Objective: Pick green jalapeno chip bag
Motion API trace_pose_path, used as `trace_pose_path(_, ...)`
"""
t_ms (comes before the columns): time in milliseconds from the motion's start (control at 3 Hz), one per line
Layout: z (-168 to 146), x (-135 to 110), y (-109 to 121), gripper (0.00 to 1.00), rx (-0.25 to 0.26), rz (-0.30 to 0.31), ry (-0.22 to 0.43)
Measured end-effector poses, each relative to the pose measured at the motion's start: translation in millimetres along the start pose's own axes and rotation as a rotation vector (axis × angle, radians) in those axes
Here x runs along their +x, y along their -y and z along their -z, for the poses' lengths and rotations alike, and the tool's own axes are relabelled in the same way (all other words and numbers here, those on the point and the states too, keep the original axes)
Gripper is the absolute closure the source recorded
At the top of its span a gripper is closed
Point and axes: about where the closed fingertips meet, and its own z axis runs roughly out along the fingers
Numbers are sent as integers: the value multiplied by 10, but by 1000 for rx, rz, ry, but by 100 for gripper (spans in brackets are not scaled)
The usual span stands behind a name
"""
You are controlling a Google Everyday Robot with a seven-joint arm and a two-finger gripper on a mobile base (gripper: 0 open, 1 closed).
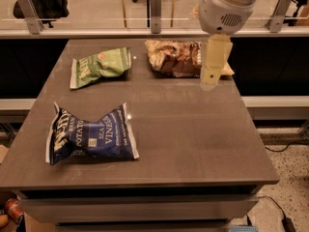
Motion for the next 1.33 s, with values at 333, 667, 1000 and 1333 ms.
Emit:
trace_pose_path(333,-198,-203,150,0,-19,51,10)
trace_pose_path(667,-368,-397,303,0,-39,112,19)
trace_pose_path(1000,-527,-593,426,0,-65,180,25)
trace_pose_path(1333,-666,-725,543,0,-92,231,31)
